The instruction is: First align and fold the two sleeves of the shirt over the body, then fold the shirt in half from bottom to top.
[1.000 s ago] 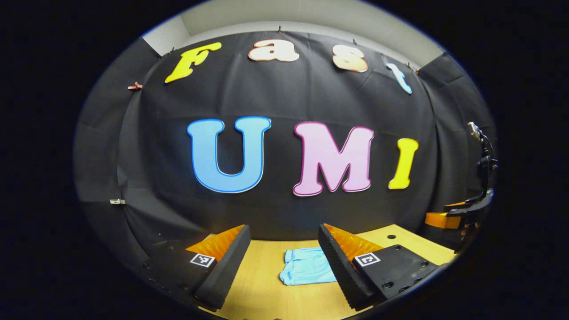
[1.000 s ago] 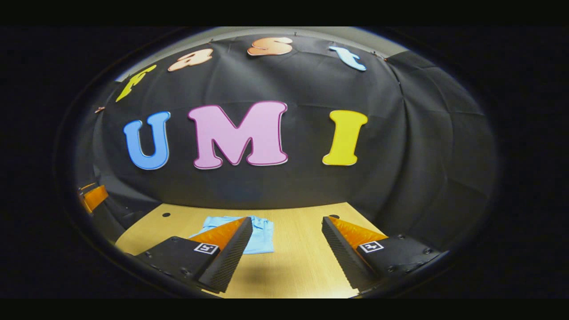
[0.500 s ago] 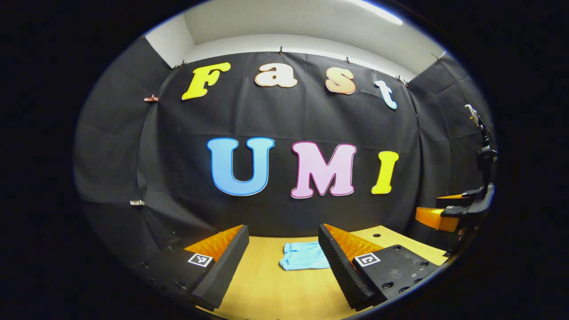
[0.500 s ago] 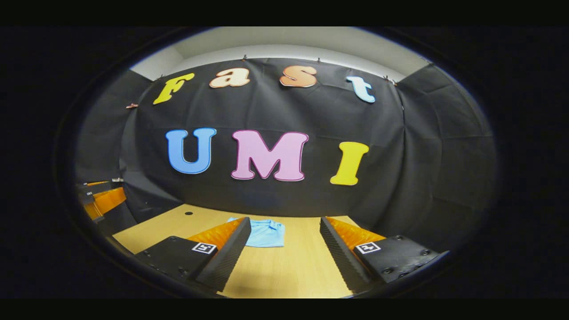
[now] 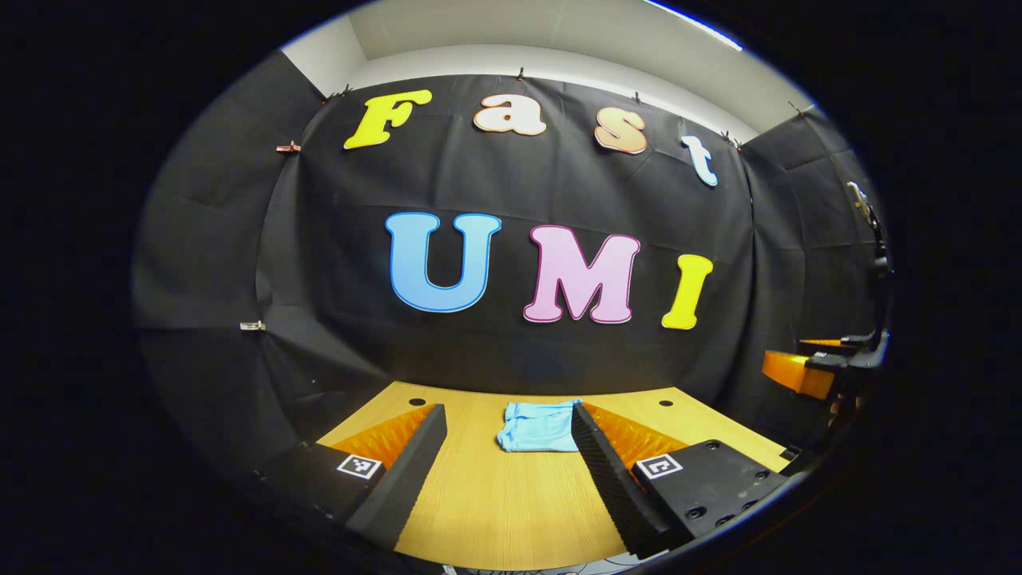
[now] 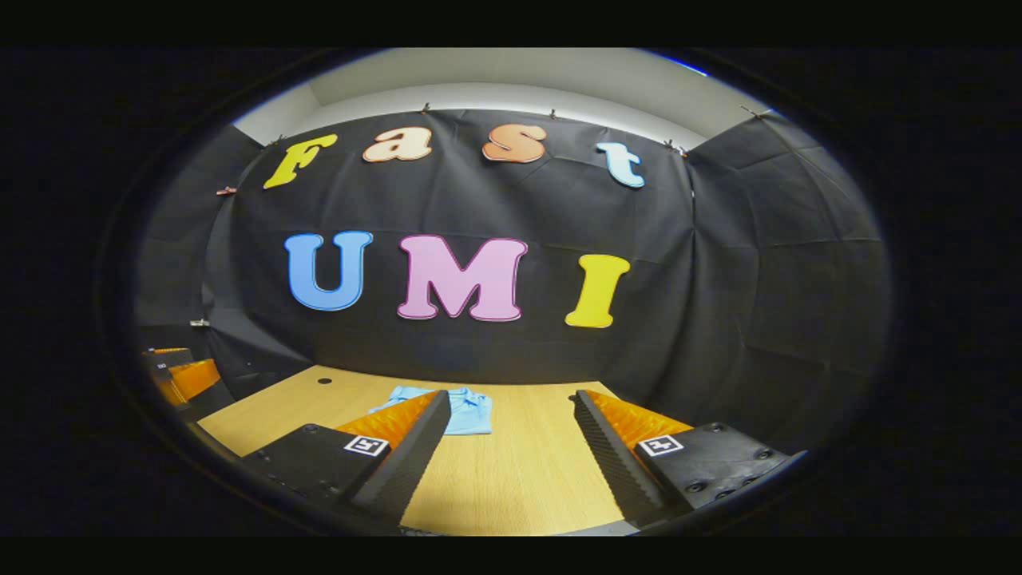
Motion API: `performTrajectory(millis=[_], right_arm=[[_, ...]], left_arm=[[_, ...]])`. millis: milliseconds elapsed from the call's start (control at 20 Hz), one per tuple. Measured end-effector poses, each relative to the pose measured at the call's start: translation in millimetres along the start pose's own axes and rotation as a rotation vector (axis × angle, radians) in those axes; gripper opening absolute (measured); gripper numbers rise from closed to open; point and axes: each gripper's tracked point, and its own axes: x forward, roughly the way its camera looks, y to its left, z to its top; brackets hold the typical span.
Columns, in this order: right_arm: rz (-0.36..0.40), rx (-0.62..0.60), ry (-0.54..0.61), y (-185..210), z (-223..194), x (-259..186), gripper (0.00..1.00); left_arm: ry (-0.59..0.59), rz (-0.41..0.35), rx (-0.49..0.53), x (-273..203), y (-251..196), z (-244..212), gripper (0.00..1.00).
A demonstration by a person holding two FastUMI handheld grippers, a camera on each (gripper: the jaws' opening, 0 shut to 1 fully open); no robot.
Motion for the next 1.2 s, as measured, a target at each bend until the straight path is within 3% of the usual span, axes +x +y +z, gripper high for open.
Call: performTrajectory(millis=[200, 250, 300, 450, 500, 550, 1200], right_arm=[[-0.004, 0.001, 0.033, -4, -15, -8, 0.97], [-0.002, 0.004, 0.039, -5, -16, -9, 0.97], [-0.004, 0.007, 0.039, -6, -15, -10, 0.97], [0.003, -0.001, 0.02, -9, -6, -6, 0.97], [0.008, -0.007, 0.013, -8, -4, -6, 0.97], [0.012, -0.015, 0.009, -9, -2, -2, 0.97], [0.055, -0.034, 0.008, 2, 0, 9, 0.97]], left_arm=[[-0.031, -0.046, 0.046, 3, -14, 9, 0.98], [-0.031, -0.051, 0.058, 3, -16, 10, 0.93], [-0.029, -0.052, 0.064, 3, -17, 9, 0.98], [-0.036, -0.043, 0.063, -2, -19, 11, 0.98], [-0.044, -0.026, 0.069, -3, -15, 13, 0.93], [-0.048, -0.022, 0.075, -2, -14, 15, 0.98], [-0.048, -0.024, 0.124, 2, -11, 13, 0.98]])
